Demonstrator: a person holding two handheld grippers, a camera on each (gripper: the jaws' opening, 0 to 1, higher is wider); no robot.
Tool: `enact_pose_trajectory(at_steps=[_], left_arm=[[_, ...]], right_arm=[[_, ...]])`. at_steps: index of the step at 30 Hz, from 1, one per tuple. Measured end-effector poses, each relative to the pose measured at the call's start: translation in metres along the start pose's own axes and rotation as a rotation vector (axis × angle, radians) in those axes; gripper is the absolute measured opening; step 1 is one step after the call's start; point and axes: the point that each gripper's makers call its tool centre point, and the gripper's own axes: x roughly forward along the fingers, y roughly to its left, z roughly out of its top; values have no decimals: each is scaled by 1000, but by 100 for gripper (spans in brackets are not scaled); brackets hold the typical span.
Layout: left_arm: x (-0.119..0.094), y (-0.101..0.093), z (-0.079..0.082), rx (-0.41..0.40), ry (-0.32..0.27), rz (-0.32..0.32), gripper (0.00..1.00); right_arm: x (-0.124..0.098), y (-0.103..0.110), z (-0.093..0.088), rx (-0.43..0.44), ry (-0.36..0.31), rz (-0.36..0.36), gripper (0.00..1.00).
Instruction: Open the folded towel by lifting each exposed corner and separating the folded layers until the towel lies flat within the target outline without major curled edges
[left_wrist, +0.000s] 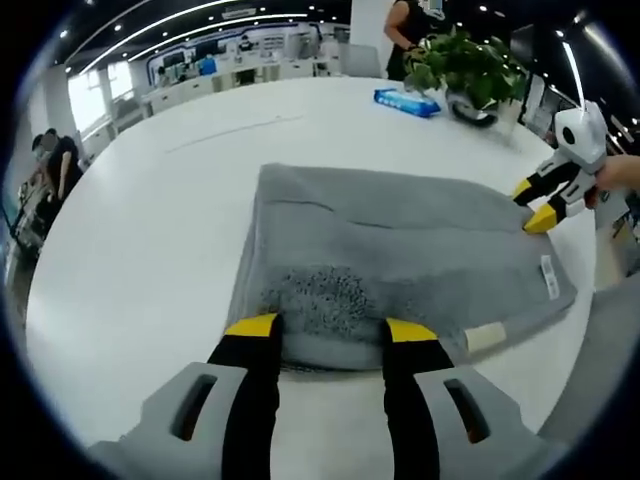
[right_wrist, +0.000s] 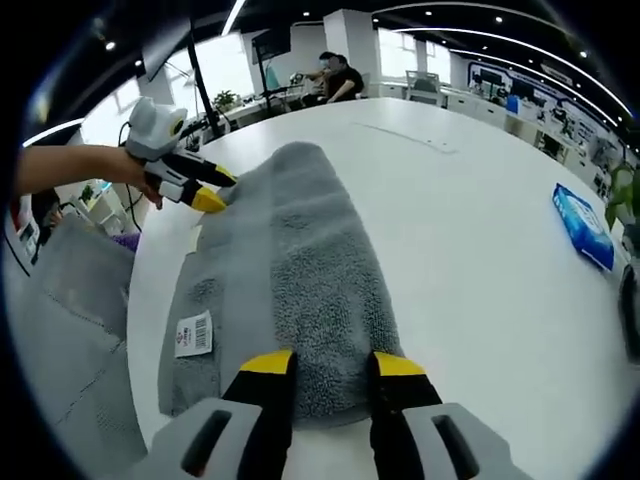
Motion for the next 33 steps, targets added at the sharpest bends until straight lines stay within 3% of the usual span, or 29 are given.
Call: enact_pose_trajectory(at_steps=[19,33], left_arm=[[17,-19,24,155,48,-129,39],[41,-31,47,267,81,-227,39]], right_arm=[[-20,22,-27,124,6,-73,24],[-32,30,-40,378,-84,-95,18]])
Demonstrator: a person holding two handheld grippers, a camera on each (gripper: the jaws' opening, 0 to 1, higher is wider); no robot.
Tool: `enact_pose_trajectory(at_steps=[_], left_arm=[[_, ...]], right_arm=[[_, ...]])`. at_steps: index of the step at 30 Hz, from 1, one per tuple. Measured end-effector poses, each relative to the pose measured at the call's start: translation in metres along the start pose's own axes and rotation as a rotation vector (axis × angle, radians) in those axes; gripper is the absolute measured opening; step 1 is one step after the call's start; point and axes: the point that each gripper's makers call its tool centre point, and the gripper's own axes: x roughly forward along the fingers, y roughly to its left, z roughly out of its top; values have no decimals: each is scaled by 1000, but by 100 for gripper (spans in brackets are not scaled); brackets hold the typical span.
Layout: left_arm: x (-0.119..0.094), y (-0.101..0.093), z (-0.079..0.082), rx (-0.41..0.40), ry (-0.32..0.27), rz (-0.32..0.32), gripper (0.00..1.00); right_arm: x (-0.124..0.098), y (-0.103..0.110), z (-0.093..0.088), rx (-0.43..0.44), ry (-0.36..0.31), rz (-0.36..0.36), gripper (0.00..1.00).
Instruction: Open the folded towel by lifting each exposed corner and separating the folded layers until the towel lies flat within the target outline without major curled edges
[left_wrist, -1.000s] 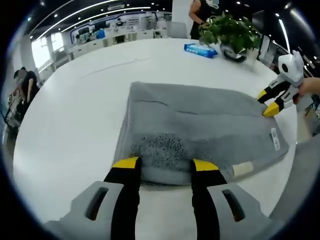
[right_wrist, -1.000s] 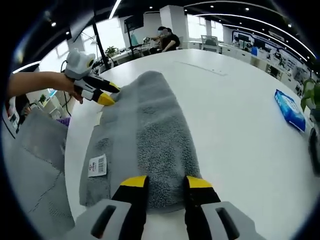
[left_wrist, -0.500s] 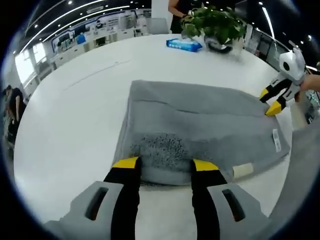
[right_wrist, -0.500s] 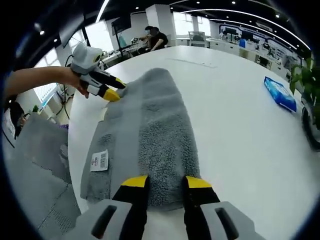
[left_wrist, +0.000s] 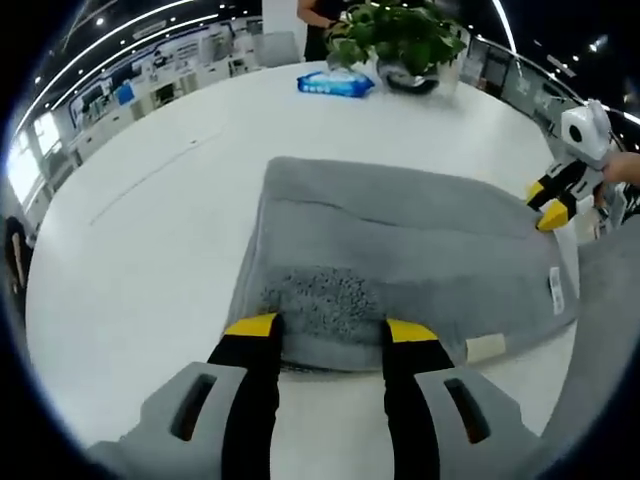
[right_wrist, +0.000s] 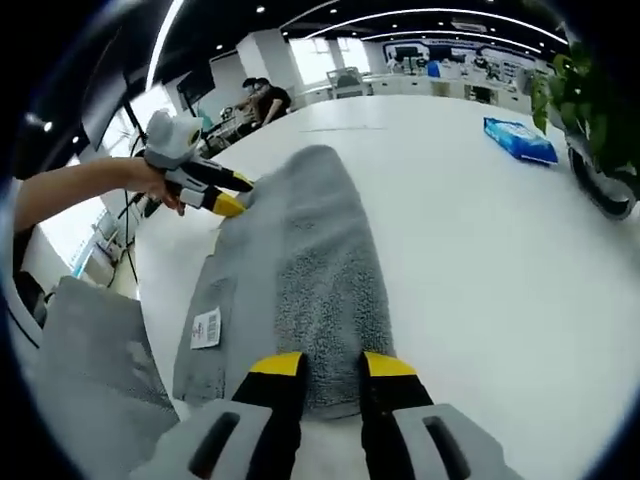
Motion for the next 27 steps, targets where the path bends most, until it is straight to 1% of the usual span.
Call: enact_pose_trajectory(at_steps=[3,6,14,16,20,22,25,27], left_arm=[[4,-1,4,28,18,-20,39],[8,0,9,49,27,-36,39],[20,1,22,86,32,-62,39],[22,2,24,100,39,-73,39],[26,3,29,119,40,-89,39],[28,3,31,131,42,-96,39],[31,3,35,153,50,-111,39],[33,4,37,164,50,-120,39]], right_arm=[[-1,2,-3,-5,0,-1,17],[-2,4,-4,7,-3,-5,17],[-3,8,-8,-5,24,-21,17],[-3,8,-9,-16,24,-20,17],[-4,9,-10,-6,25,-6,17],[-4,12,-12,-9,32,-4,18],[-4,16,-13,-40,44,-16,20],[-4,19,-14,-48,44,-19,22]])
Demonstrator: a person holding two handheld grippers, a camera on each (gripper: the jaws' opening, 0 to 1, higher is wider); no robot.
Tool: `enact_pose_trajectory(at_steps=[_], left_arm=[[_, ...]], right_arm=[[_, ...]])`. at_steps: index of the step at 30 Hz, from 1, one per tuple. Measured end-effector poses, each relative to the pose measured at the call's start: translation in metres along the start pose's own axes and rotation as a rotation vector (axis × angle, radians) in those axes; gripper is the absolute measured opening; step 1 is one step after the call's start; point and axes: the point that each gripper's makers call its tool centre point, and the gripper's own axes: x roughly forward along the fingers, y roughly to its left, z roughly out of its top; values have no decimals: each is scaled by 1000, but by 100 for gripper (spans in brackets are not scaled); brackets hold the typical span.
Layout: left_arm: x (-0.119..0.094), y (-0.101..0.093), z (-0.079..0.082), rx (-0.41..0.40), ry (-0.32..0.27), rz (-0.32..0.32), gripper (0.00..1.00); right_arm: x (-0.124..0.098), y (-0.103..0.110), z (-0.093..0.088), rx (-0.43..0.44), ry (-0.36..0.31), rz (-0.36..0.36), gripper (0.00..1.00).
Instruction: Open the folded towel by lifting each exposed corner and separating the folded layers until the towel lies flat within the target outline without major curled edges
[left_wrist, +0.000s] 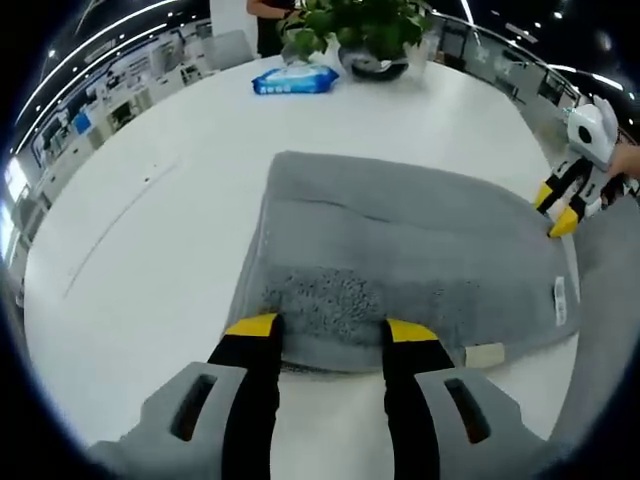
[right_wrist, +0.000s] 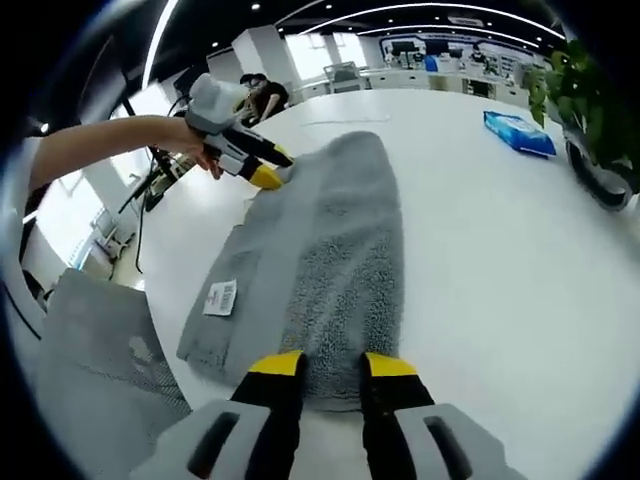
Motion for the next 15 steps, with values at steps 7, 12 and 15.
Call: enact_pose_trajectory(at_steps=[7,12,15], left_arm=[[7,4,10,43,-1,-26,39],[13,6,17,53,-16,-25,38],[16,7,22,67,-17,-35,38]], right_arm=[[0,8,-2,-4,-5,12,28],[1,15,-3,0,-7,11,31],[1,18,-3,3,-14,11,33]])
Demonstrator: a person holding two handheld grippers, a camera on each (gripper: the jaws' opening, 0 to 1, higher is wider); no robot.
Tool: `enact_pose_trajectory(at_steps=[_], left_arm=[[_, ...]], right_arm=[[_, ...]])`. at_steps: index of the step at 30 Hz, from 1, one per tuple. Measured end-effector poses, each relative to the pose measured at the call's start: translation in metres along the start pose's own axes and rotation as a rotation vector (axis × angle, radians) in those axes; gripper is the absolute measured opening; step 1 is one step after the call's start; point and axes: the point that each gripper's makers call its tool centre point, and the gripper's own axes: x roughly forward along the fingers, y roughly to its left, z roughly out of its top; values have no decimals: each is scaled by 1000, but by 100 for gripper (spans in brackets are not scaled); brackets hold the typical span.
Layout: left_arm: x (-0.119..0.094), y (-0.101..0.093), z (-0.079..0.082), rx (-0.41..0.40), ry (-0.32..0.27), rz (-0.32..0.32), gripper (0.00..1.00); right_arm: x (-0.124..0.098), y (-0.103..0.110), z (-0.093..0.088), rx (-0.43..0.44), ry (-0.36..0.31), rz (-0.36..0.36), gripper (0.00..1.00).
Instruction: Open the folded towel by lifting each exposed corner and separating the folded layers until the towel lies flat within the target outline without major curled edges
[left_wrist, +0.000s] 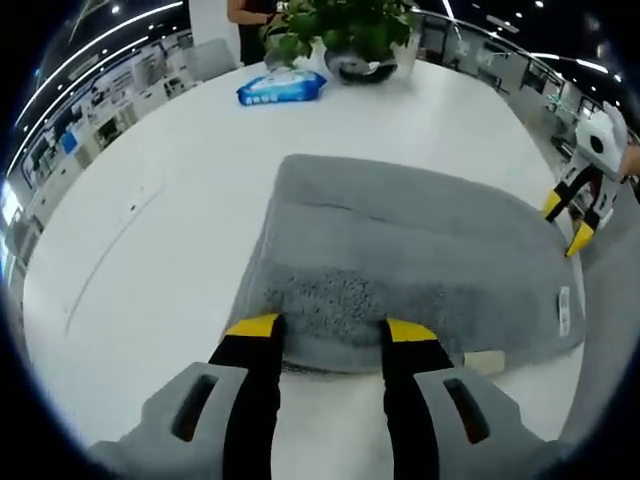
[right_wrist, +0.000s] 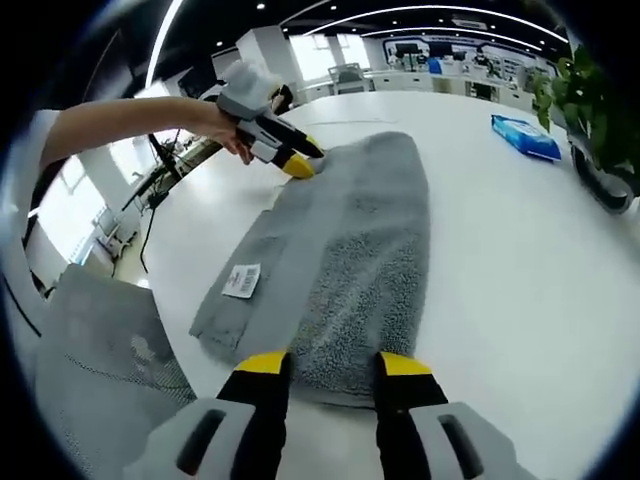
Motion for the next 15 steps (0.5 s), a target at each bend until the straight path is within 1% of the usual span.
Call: enact_pose_trajectory(at_steps=[6,15], left_arm=[[7,4,9,31,15,-22,38],[17,6,22,64,17,-42,38]], right_arm=[[0,1,1,13,-23,-7,33],[1,6,1,7,-14,-9,35]])
